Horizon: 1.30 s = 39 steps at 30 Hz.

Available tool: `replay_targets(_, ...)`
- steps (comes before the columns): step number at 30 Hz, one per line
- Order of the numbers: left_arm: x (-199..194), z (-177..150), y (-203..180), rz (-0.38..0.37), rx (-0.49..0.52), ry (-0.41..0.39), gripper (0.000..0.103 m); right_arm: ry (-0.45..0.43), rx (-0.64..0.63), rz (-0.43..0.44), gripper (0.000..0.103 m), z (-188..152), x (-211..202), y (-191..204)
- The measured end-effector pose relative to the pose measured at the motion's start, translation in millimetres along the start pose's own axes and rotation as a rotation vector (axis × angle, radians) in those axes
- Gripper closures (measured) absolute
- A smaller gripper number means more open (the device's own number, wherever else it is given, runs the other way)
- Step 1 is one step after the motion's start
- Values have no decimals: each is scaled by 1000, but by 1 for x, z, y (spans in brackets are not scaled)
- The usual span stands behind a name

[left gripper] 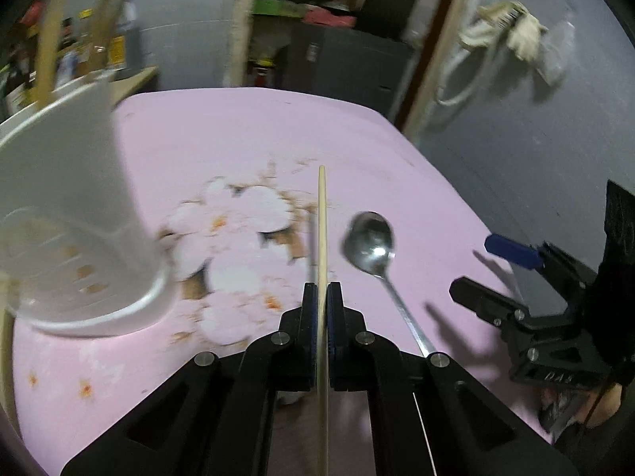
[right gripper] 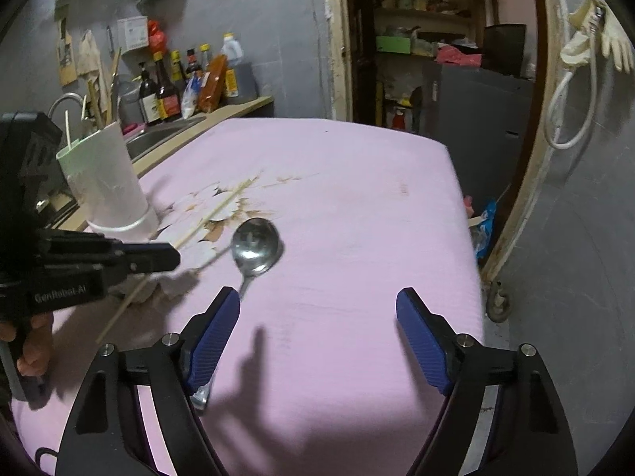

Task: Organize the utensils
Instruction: 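Close the left tool on the chopstick while the right tool grasps the spoon handle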

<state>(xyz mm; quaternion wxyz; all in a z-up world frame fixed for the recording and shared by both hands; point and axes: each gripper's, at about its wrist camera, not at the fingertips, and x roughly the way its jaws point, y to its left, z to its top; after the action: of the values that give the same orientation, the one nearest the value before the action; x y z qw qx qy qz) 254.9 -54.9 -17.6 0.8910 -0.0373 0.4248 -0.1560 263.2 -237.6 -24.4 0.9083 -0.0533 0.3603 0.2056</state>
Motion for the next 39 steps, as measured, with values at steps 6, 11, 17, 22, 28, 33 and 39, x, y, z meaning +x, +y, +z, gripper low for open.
replay_targets(6,-2,-5,9,49,-57,53,101,59,-32,42,26,10,26,16)
replay_targets(11,-5,-4,19,42,-90,95,101,104,-55,50,31,19,44,25)
replay_targets(17,-6,7,29,6,-82,134,100,125,-58,36,32,25,56,26)
replay_targets(22,-4,11,31,1,-51,157,99,130,-66,27,32,29,61,30)
replay_targets(28,6,23,29,-7,-38,182,99,130,-73,28,34,31,64,32)
replay_targets(33,12,29,26,5,-24,200,99,136,-83,21,35,32,66,33)
replay_targets(39,15,31,21,25,-4,203,99,151,-112,2,42,33,71,39)
